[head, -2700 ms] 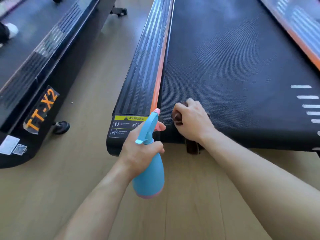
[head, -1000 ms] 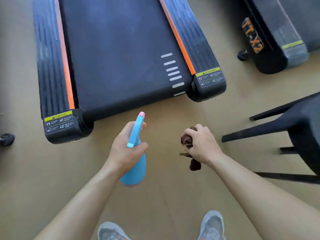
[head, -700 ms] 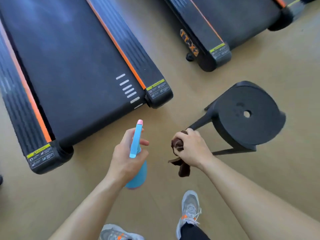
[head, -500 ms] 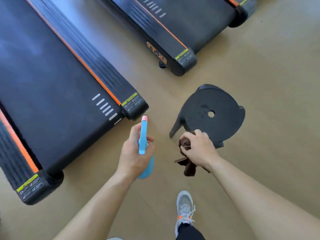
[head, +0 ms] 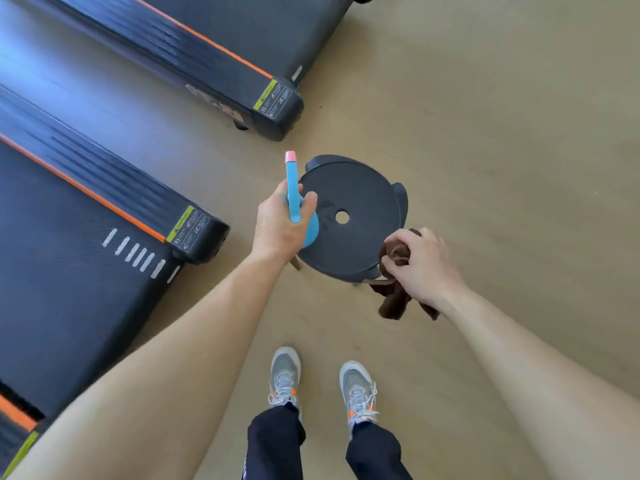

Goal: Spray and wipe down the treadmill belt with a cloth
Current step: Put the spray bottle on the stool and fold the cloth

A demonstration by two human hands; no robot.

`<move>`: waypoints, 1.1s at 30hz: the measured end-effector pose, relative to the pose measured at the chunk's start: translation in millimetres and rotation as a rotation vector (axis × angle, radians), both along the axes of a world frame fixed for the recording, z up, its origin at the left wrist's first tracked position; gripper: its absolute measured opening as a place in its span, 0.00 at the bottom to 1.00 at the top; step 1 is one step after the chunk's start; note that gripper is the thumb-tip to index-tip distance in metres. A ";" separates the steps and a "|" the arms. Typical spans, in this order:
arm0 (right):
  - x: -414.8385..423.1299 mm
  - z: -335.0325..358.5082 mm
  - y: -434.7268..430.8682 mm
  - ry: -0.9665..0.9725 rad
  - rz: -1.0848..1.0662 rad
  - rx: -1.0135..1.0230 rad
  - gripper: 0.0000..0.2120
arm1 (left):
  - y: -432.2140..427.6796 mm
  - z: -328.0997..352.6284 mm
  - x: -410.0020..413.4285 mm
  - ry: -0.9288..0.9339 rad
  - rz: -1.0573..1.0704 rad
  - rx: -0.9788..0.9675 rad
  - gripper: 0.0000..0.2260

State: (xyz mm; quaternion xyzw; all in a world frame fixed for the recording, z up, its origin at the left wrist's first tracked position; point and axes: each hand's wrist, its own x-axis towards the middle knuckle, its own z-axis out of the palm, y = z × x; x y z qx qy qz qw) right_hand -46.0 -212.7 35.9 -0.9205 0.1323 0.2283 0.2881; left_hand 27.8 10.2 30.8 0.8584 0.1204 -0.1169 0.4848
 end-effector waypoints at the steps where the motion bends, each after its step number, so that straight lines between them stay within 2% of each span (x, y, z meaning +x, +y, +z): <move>1: 1.2 -2.6 1.5 -0.003 -0.014 0.003 0.07 | -0.3 -3.6 5.5 -0.010 -0.020 0.008 0.19; 9: 6.2 -3.3 23.1 -0.016 -0.141 0.056 0.08 | -1.7 -26.4 37.0 -0.016 -0.288 0.065 0.24; 14: 11.4 -2.0 35.1 -0.039 -0.170 0.112 0.11 | -4.0 -30.9 49.8 -0.001 -0.363 0.098 0.26; 17: 12.3 0.3 41.5 -0.002 -0.135 0.172 0.15 | 8.1 -26.9 48.5 0.114 -0.362 0.114 0.38; 19: 9.6 5.2 45.9 0.014 -0.119 0.189 0.19 | 27.8 -23.1 33.6 0.223 -0.299 0.211 0.42; 20: 7.5 8.8 48.2 0.014 -0.109 0.187 0.21 | 38.8 -19.3 22.1 0.291 -0.247 0.261 0.38; 22: 4.4 15.8 53.1 0.007 -0.096 0.186 0.26 | 54.7 -7.8 -4.2 0.417 -0.190 0.273 0.21; 23: 3.0 18.6 55.1 0.006 -0.101 0.198 0.28 | 57.5 -2.4 -18.8 0.445 -0.236 0.235 0.15; 24: 1.7 21.2 56.5 0.005 -0.109 0.223 0.30 | 56.1 4.5 -32.2 0.434 -0.336 0.194 0.13; 27: 1.3 26.5 57.9 0.004 -0.120 0.309 0.33 | 32.0 21.7 -54.4 0.279 -0.635 0.091 0.28; 29: 1.6 28.5 55.8 -0.004 -0.121 0.336 0.34 | 11.9 22.4 -58.4 0.234 -0.674 0.115 0.33; 33: 1.9 30.3 40.6 -0.002 -0.098 0.367 0.35 | -1.4 17.0 -55.0 0.127 -0.616 0.252 0.20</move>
